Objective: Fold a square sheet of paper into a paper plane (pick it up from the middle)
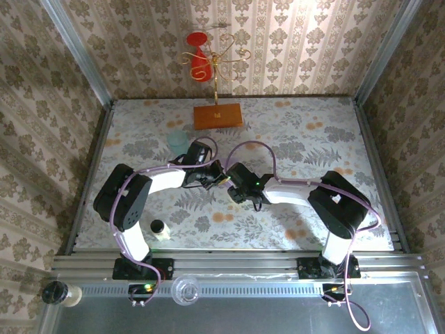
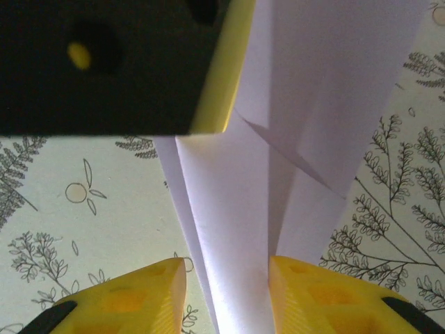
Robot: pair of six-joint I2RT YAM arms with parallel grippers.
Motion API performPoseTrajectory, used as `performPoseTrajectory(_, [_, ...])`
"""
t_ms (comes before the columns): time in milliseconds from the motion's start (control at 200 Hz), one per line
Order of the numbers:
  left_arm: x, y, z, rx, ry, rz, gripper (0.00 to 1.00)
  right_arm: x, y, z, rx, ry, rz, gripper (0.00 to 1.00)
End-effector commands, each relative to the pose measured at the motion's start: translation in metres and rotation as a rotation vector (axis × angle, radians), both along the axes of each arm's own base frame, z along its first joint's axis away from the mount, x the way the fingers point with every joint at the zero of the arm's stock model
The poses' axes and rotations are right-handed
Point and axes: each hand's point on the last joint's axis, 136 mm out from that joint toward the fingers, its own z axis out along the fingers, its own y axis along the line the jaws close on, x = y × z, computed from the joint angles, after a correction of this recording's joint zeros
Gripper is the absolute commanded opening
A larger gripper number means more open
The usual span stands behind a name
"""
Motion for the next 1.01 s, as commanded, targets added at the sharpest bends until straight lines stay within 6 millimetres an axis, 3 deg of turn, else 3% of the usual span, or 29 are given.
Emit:
performPoseTrajectory(0, [-0.003,-0.001,0.007,-0.024,0.003,0.003,0.05,0.005,0.0,-0.004,-0.017,-0.021,-0.024,0.36])
performPoseTrajectory(425, [-0.001,0.0,0.01,-0.035,0.008,0.01,0.08,0.006,-0.006,-0.01,-0.041,-0.026,-0.038,0.32])
performPoseTrajectory(740, [0.007,0.015,0.019,-0.037,-0.014,0.052,0.32,0.007,-0.011,-0.008,-0.049,-0.052,-0.055,0.26])
performPoseTrajectory(1000, [0.014,0.04,0.027,-0.017,-0.046,0.112,0.38,0.007,-0.013,-0.008,-0.047,-0.058,-0.059,0.22])
